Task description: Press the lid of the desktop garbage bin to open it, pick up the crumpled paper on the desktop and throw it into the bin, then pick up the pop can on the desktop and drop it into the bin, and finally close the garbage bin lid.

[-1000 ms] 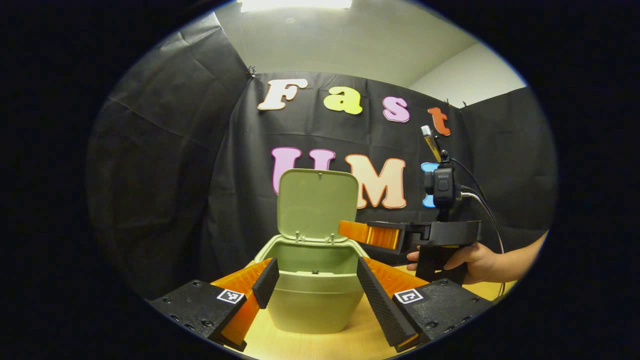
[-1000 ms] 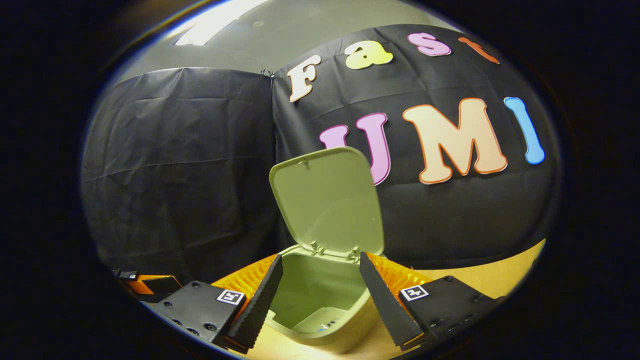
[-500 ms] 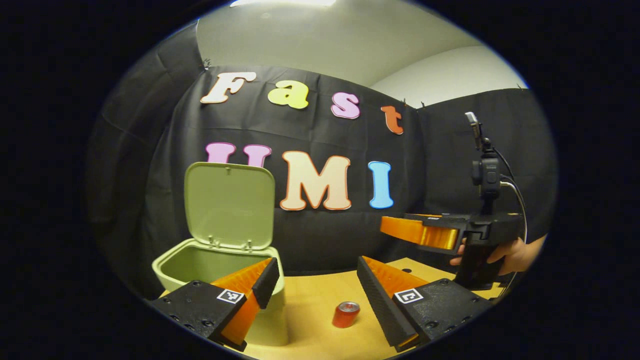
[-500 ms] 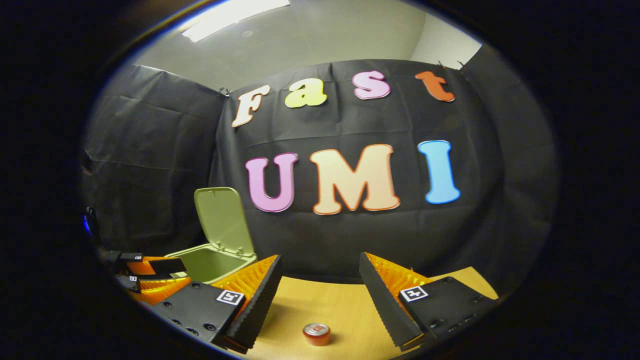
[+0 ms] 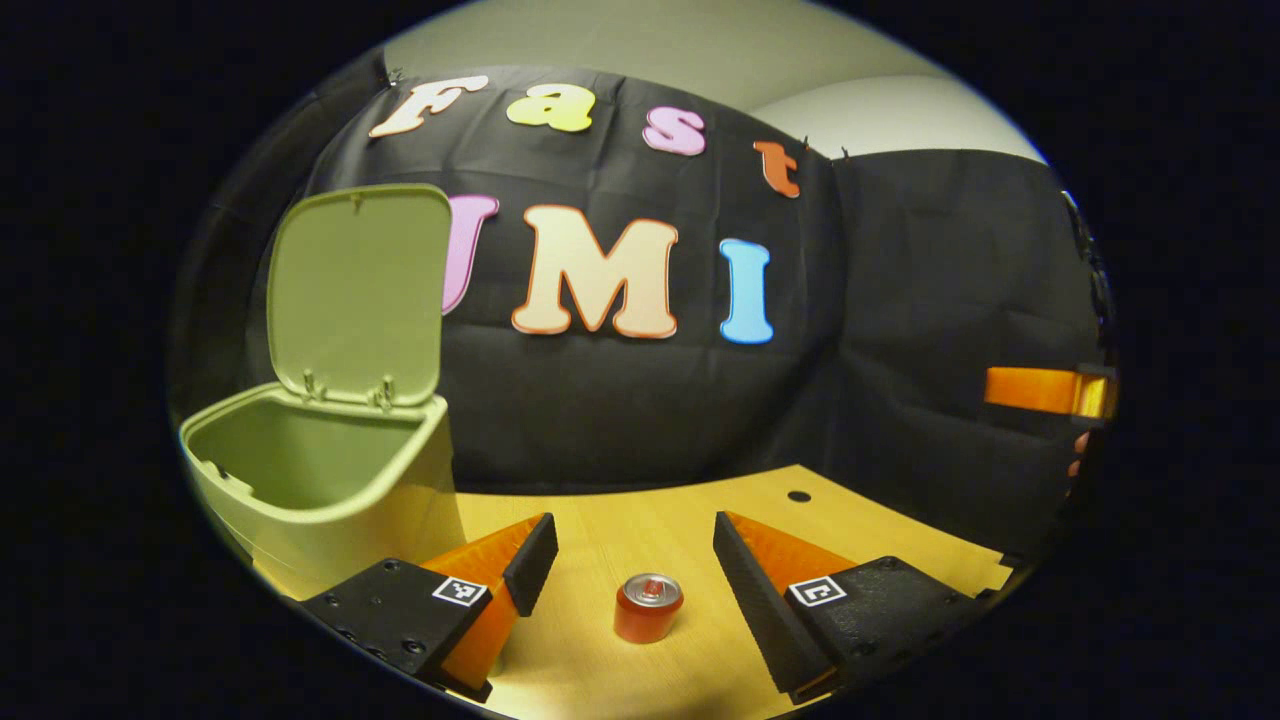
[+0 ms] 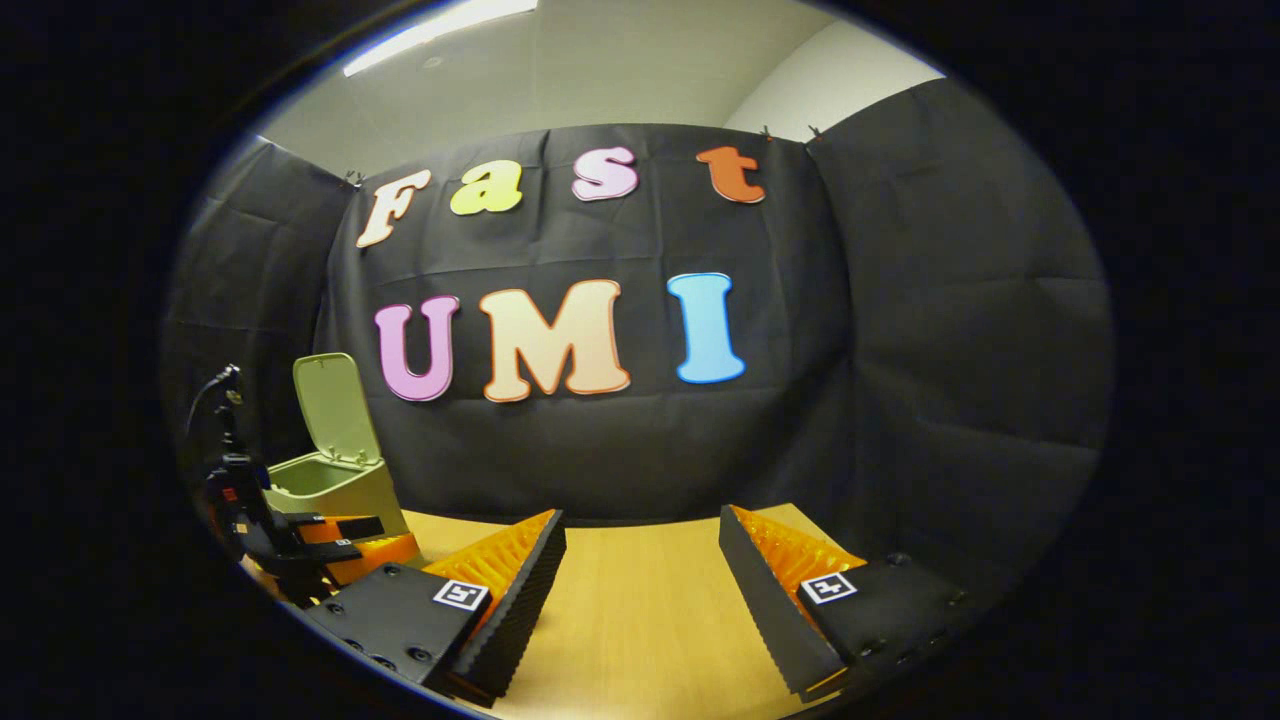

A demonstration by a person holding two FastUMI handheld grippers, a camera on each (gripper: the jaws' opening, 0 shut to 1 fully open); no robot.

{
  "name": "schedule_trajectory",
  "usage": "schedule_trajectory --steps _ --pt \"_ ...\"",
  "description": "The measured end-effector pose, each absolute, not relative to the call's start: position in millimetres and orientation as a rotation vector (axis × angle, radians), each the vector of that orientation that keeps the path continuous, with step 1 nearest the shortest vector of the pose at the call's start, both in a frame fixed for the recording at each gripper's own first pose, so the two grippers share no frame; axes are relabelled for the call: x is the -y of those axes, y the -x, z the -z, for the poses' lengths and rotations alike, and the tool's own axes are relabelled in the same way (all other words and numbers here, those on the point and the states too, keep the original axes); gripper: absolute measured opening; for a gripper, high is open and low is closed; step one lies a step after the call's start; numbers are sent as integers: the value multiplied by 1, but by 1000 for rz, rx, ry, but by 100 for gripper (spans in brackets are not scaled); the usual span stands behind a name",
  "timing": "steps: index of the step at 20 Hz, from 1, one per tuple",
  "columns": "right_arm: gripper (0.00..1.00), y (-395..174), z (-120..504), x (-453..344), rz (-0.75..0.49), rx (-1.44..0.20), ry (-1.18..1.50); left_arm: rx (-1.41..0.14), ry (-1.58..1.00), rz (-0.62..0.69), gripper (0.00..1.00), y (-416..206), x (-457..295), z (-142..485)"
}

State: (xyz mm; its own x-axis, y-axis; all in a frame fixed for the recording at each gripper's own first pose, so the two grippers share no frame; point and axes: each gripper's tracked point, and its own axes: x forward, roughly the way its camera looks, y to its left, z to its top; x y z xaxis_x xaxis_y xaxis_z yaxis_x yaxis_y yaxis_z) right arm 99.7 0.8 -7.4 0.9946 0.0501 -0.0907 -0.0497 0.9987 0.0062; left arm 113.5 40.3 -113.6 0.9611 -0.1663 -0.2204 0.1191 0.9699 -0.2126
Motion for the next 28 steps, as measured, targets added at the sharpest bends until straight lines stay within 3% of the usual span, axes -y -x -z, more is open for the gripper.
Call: schedule_trajectory --steps 6,15,16,17,22,24,28 --pt "97 -51 55 71 125 -192 -46 -397 151 186 94 -151 -8 202" --pt "98 -34 72 77 189 -246 -9 -553 134 217 94 -157 15 286" --pt "97 -33 73 76 195 -255 -6 -552 136 214 87 -157 14 288" --pt "97 -32 75 76 199 -262 -3 -540 133 213 78 -158 15 288" --pt "94 -31 80 66 195 -276 4 -492 63 256 75 -168 18 262" --pt "97 -34 78 60 183 -262 2 -446 50 271 75 -170 20 234" --pt "94 -40 73 48 146 -225 -21 -331 72 281 74 -175 17 156"
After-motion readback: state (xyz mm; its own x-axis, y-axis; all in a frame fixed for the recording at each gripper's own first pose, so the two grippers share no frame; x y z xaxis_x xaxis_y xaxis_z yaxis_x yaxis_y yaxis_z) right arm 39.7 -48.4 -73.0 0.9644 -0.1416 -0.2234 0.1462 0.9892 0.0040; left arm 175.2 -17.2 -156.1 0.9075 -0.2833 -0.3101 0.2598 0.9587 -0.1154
